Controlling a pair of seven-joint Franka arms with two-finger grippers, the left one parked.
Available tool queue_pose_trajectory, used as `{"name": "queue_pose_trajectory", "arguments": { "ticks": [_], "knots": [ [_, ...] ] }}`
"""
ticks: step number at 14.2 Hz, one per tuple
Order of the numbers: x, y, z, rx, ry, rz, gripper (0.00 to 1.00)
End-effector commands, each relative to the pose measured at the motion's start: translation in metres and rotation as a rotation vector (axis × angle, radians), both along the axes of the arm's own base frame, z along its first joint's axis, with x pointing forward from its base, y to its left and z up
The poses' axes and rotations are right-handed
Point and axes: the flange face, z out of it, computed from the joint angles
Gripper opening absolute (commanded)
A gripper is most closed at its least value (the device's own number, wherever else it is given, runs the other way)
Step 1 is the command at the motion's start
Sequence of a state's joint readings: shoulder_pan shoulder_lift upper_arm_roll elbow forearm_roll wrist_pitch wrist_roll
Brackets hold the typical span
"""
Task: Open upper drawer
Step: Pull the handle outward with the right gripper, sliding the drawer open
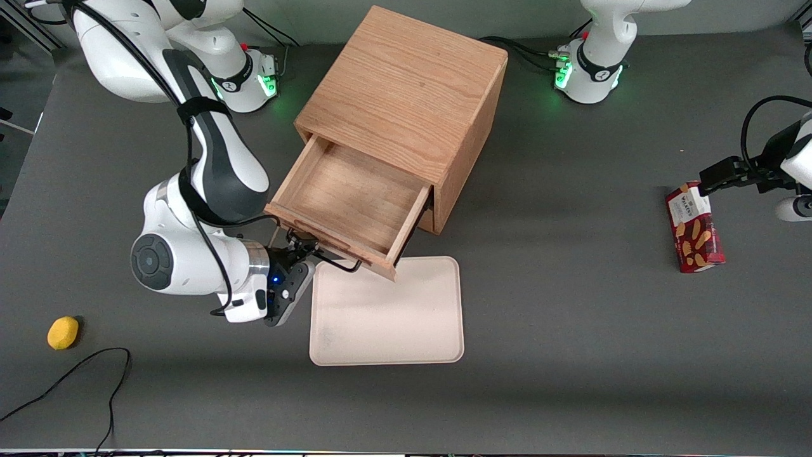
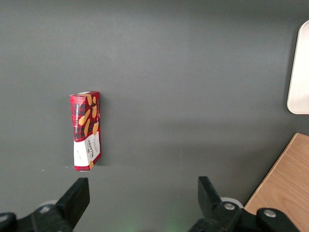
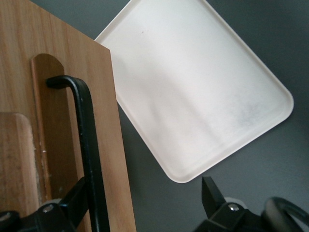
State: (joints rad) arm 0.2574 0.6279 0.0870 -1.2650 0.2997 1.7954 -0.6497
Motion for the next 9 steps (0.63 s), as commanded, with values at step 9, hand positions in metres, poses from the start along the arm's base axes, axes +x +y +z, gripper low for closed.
{"name": "queue_pose_trajectory", "arguments": {
  "ticks": [9],
  "knots": [
    [0.029,-0.02,0.0,0.023,-0.09,-0.031,1.0]
  ]
}}
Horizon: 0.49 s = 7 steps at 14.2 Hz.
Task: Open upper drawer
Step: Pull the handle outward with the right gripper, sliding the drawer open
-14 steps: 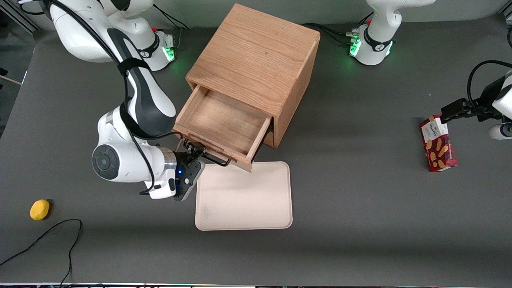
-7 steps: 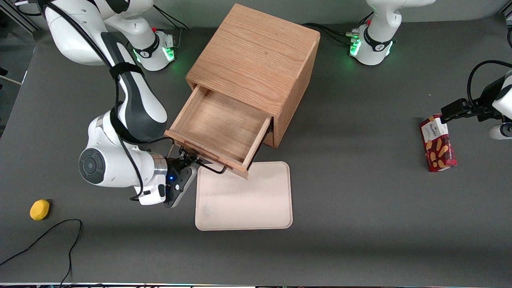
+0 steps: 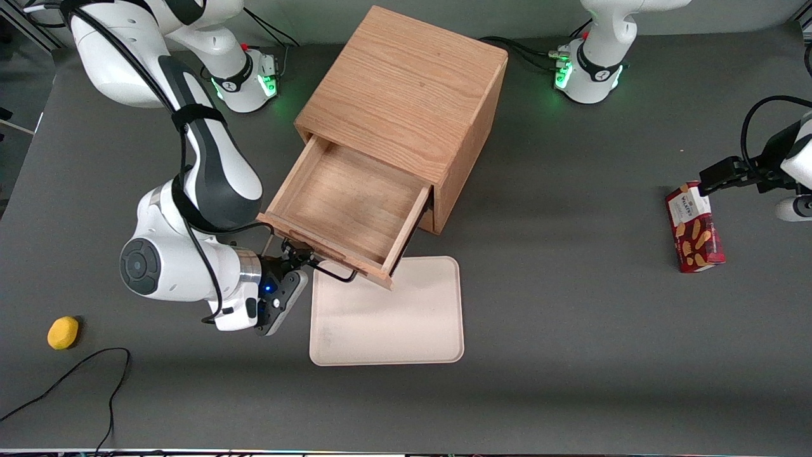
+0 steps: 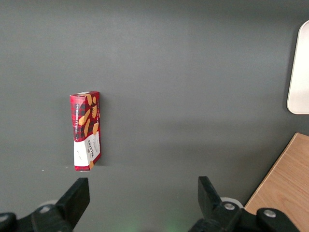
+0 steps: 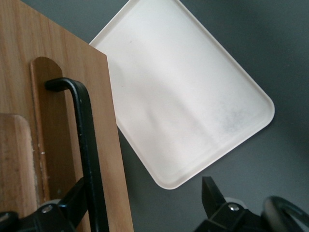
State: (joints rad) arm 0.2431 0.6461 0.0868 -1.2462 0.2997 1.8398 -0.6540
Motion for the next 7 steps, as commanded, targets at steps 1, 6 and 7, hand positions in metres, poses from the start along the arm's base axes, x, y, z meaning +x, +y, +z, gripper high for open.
{"name": "queue_pose_trajectory", "arguments": {
  "ticks": [1,6,7],
  "knots": [
    [0.019,-0.012,0.003,0.013,-0.059,-0.011,1.0],
    [0.022,-0.018,0.004,0.016,-0.072,-0.023,1.0],
    [0.024,-0.023,0.004,0.015,-0.072,-0.03,1.0]
  ]
}}
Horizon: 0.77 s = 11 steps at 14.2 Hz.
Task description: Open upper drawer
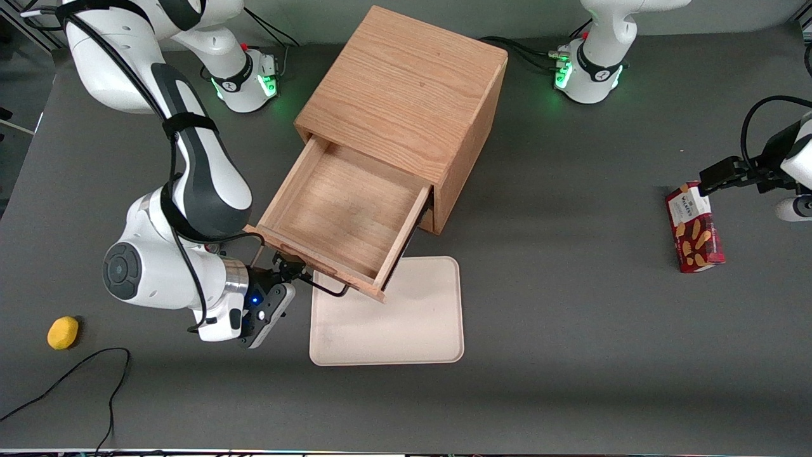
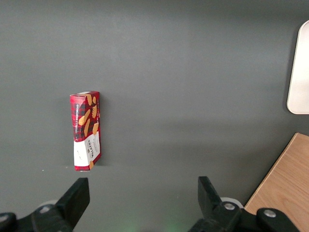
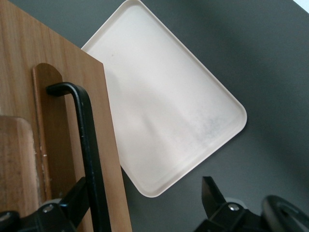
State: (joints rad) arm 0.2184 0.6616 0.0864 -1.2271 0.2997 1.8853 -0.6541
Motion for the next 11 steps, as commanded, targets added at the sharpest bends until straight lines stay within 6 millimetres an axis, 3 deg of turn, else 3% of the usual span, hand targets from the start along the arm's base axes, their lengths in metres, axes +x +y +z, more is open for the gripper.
{"name": "queue_pose_trajectory", "arguments": {
  "ticks": [1,11],
  "knots": [
    [0.01,-0.008,0.003,0.004,-0.027,0.008,1.0],
    [0.019,-0.02,0.007,0.012,-0.078,-0.029,1.0]
  ]
}}
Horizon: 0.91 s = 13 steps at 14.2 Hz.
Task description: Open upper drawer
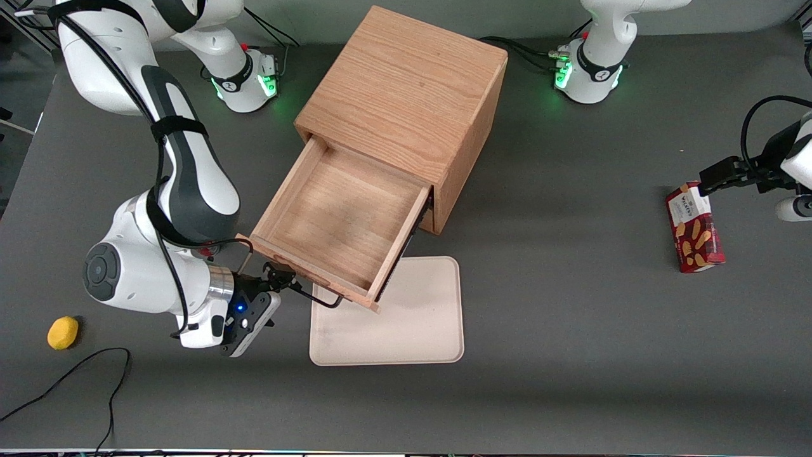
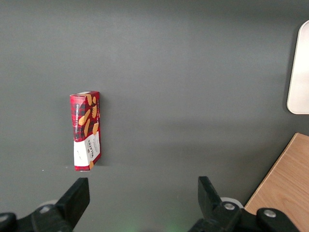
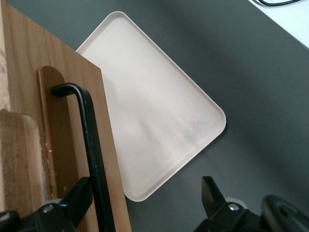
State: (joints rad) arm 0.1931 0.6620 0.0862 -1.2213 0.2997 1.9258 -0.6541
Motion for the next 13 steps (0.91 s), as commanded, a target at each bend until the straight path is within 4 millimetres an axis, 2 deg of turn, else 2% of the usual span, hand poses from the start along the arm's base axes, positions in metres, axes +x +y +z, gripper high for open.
{"name": "queue_pose_trajectory", "arguments": {
  "ticks": [1,4,6,11,13],
  "knots": [
    [0.008,-0.002,0.002,0.004,-0.035,0.007,1.0],
    [0.009,-0.004,0.004,0.004,-0.043,-0.001,1.0],
    [0.013,-0.012,0.007,0.007,-0.054,-0.017,1.0],
    [0.007,-0.015,0.031,0.003,-0.029,0.002,1.0],
    [0.0,-0.025,0.047,-0.001,-0.004,0.005,1.0]
  ]
}}
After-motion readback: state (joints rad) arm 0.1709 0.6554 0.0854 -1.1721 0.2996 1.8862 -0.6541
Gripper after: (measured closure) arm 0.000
